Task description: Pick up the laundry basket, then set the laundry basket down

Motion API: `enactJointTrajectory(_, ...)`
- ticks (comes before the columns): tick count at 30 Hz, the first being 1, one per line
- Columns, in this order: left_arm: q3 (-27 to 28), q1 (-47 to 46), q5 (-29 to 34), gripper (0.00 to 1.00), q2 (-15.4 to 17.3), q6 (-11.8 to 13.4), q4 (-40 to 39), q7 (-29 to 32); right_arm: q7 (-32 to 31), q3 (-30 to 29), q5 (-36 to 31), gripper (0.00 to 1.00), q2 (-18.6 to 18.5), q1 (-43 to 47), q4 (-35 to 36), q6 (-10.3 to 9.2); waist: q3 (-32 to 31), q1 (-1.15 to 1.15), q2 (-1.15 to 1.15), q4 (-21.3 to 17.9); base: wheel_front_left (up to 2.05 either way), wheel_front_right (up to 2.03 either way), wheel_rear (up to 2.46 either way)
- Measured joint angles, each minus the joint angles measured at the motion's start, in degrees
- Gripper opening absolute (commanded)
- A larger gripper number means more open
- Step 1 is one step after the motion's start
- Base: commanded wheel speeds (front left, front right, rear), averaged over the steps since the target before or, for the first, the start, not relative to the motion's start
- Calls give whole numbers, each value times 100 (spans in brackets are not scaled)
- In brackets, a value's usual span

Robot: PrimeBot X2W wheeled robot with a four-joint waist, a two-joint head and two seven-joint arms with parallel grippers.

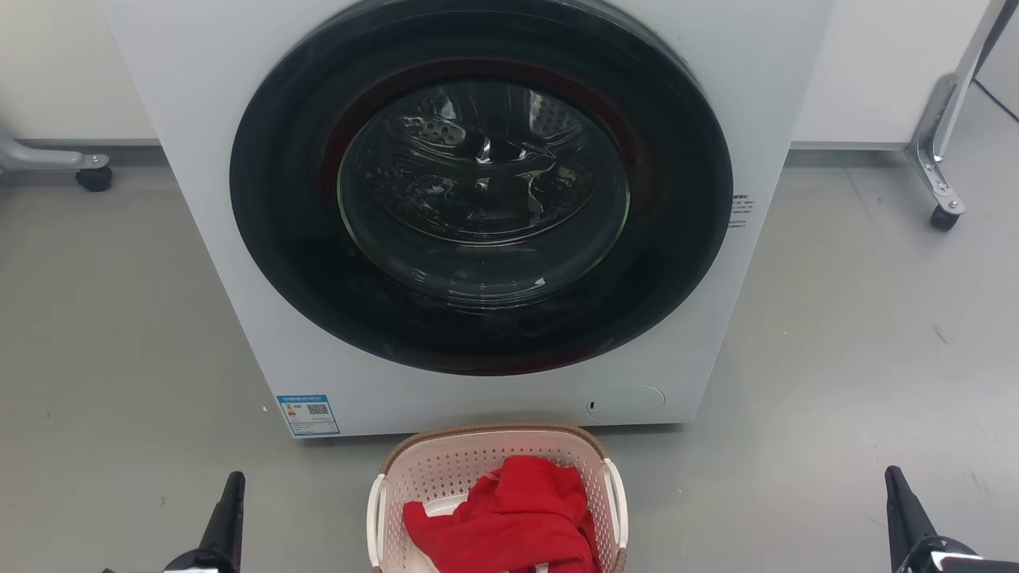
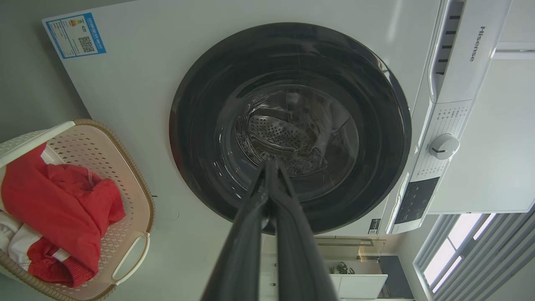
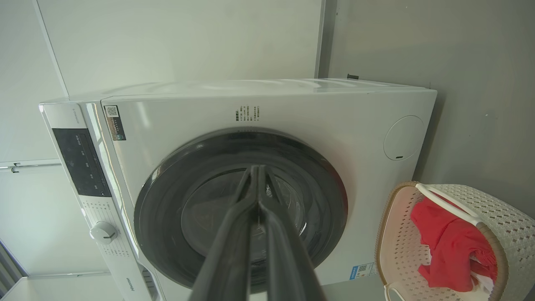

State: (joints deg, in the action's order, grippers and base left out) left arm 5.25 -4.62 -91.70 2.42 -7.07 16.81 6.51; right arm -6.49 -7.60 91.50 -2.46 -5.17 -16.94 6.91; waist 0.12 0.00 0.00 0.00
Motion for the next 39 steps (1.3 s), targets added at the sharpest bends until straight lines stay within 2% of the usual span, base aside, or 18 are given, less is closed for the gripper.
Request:
enactJointTrajectory(19, 0, 0, 0, 0, 0, 0, 0, 0, 0, 0, 0, 0, 0, 0, 0, 0, 0, 0, 0, 0, 0, 0, 0)
enactJointTrajectory(20, -4, 22, 0, 100, -3, 2, 30, -1, 1, 5, -2, 100, 8, 13, -37, -1, 0, 0, 0, 0, 0, 0, 0)
enactJointTrajectory(25, -47, 301, 0, 100, -69, 9, 279, -7, 10, 51, -2, 100, 115, 258, -298, -12, 0, 0, 0, 0, 0, 0, 0)
enactJointTrajectory(31, -226, 312, 23, 100, -69, 9, 240, -119, 137, 211, -27, 100, 114, 275, -297, -34, -2, 0, 0, 0, 0, 0, 0)
enactJointTrajectory(39, -382, 311, 387, 100, -67, 111, 129, -311, 304, 363, -236, 100, 112, 275, -292, -94, -8, 0, 0, 1, 0, 0, 0)
